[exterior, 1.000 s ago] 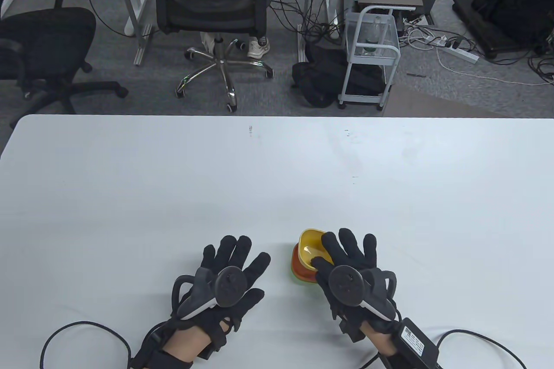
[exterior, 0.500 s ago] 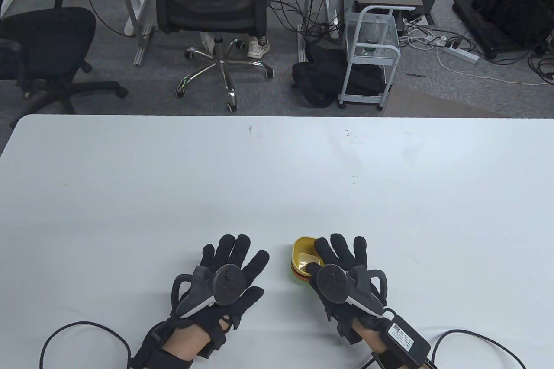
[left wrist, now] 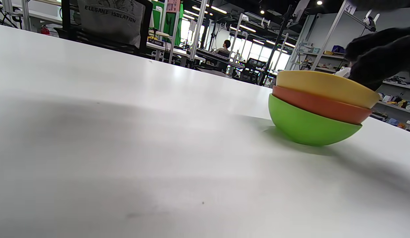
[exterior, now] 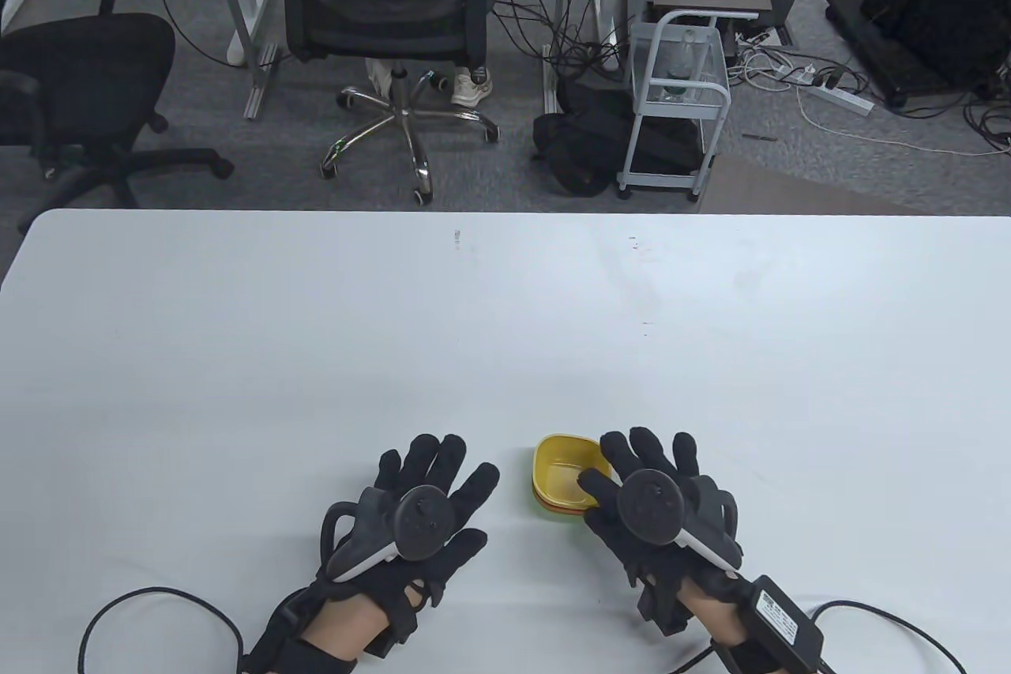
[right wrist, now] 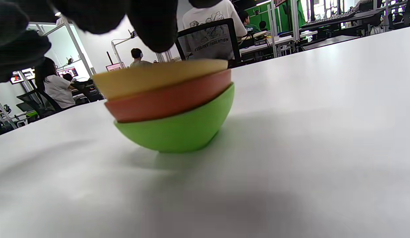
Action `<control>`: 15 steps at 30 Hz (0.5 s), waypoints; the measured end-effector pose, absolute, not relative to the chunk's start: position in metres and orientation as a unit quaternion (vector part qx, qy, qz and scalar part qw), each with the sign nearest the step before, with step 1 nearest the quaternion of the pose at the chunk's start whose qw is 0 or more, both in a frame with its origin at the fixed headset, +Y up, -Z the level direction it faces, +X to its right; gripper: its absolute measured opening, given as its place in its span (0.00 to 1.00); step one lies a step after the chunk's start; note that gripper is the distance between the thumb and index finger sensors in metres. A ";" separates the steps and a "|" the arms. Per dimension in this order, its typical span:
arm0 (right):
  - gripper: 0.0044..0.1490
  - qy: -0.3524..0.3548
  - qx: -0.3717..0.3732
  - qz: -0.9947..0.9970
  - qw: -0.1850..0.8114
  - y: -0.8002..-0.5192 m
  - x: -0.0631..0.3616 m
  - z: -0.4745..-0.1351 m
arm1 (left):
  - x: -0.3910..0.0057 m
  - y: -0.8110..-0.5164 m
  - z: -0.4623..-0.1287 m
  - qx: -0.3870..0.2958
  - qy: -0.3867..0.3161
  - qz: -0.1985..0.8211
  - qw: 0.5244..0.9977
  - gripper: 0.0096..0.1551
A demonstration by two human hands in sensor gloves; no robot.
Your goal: Nest small dish into small dish
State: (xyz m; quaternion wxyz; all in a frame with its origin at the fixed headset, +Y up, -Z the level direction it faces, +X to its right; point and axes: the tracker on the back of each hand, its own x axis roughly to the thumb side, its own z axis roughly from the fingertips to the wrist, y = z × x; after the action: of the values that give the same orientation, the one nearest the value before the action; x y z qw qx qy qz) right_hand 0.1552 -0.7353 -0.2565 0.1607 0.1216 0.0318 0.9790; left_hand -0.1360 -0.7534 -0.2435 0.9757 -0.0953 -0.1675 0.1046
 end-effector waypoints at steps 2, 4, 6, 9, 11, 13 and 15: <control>0.36 0.024 0.122 0.978 0.165 -0.729 0.165 -0.255 | -0.136 -0.753 -0.243 -0.092 -0.170 0.105 0.976 0.42; 0.38 0.010 0.123 0.977 0.175 -0.724 0.177 -0.252 | -0.137 -0.752 -0.243 -0.088 -0.170 0.104 0.976 0.42; 0.41 -0.001 0.116 0.974 0.196 -0.720 0.192 -0.249 | -0.139 -0.751 -0.244 -0.085 -0.168 0.107 0.976 0.43; 0.45 -0.014 0.107 0.967 0.231 -0.719 0.210 -0.241 | -0.139 -0.750 -0.243 -0.081 -0.169 0.112 0.976 0.43; 0.47 -0.028 0.105 0.965 0.240 -0.719 0.217 -0.235 | -0.139 -0.750 -0.243 -0.078 -0.170 0.112 0.976 0.43; 0.48 -0.036 0.105 0.964 0.240 -0.721 0.220 -0.229 | -0.139 -0.749 -0.242 -0.074 -0.171 0.113 0.976 0.43; 0.48 -0.045 0.106 0.964 0.241 -0.721 0.221 -0.224 | -0.139 -0.747 -0.240 -0.065 -0.173 0.110 0.977 0.43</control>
State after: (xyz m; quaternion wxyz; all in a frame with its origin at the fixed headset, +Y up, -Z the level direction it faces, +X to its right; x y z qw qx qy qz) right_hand 0.2215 -0.7212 -0.2239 0.2405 0.1057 -0.0448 0.9638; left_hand -0.1389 -0.7472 -0.2397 0.9765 -0.0654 -0.1730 0.1103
